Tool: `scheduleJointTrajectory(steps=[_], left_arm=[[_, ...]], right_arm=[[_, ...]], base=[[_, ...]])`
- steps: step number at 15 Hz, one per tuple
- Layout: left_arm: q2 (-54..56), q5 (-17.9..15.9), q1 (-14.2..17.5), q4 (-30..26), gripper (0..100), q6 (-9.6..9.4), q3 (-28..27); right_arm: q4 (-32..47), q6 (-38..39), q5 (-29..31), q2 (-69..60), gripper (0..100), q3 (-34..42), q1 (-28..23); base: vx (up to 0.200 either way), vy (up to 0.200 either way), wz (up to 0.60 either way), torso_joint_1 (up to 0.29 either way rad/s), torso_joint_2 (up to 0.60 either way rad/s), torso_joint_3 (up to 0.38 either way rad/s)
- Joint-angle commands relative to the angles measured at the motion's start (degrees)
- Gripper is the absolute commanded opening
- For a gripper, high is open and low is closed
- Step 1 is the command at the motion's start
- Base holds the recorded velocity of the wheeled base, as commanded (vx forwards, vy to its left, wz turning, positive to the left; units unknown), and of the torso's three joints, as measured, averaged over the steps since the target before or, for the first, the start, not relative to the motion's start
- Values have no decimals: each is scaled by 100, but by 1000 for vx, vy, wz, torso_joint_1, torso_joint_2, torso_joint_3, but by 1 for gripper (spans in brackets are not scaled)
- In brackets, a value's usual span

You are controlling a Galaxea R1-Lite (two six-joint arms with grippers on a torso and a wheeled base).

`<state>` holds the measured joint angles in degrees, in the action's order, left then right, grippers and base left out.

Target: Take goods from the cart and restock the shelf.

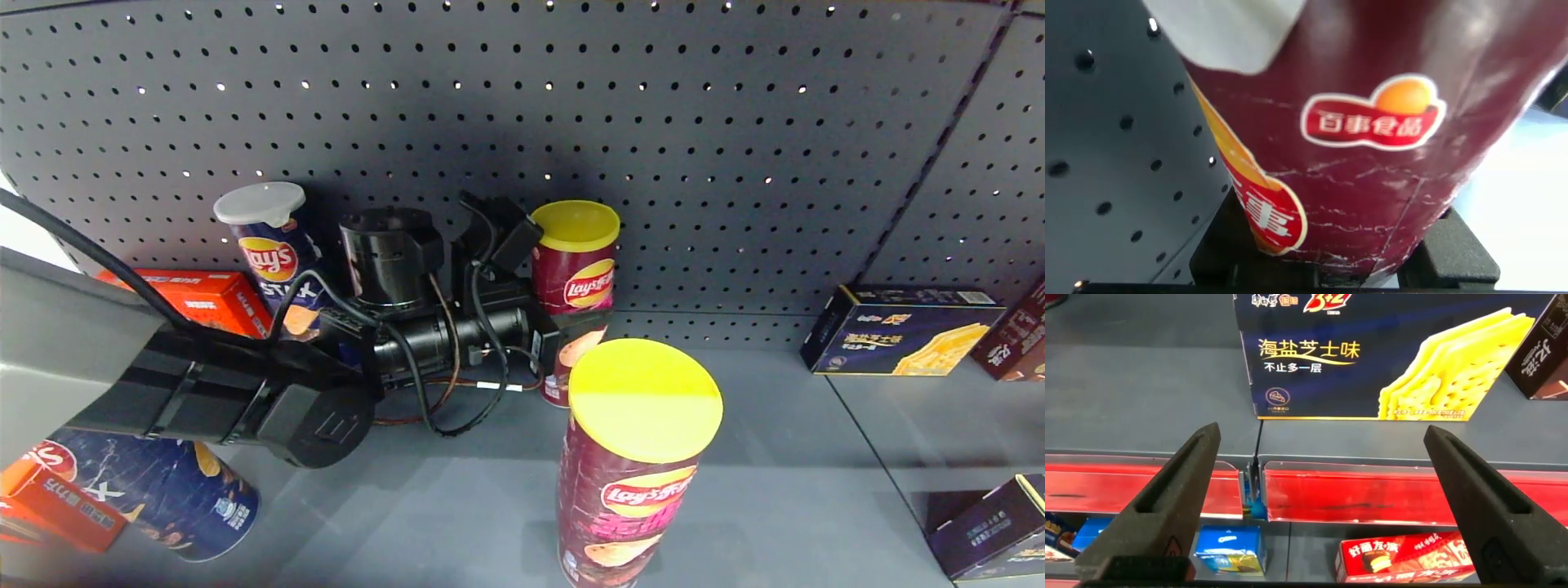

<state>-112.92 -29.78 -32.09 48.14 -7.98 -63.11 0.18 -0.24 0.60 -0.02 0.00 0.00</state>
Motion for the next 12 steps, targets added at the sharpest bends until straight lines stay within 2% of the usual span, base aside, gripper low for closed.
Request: scheduleJointTrajectory(steps=[1,7,8,10,12], left_arm=[[-81,-1,9,2,0,-1,9],[-72,7,71,-6,0,-124,27],[-72,16,62,-6,100,-168,27],[-55,16,53,2,100,-177,44],[253,16,53,11,100,-195,282]], right_arm=[[-1,-2,2,2,100,0,0],[-1,-2,2,2,100,0,0],[-1,-2,2,2,100,0,0],[-1,-2,2,2,100,0,0],[-1,-2,2,2,100,0,0]], base=[[0,0,0,0,0,0],[0,0,0,0,0,0],[0,0,0,0,0,0],[0,0,0,0,0,0],[0,0,0,0,0,0]])
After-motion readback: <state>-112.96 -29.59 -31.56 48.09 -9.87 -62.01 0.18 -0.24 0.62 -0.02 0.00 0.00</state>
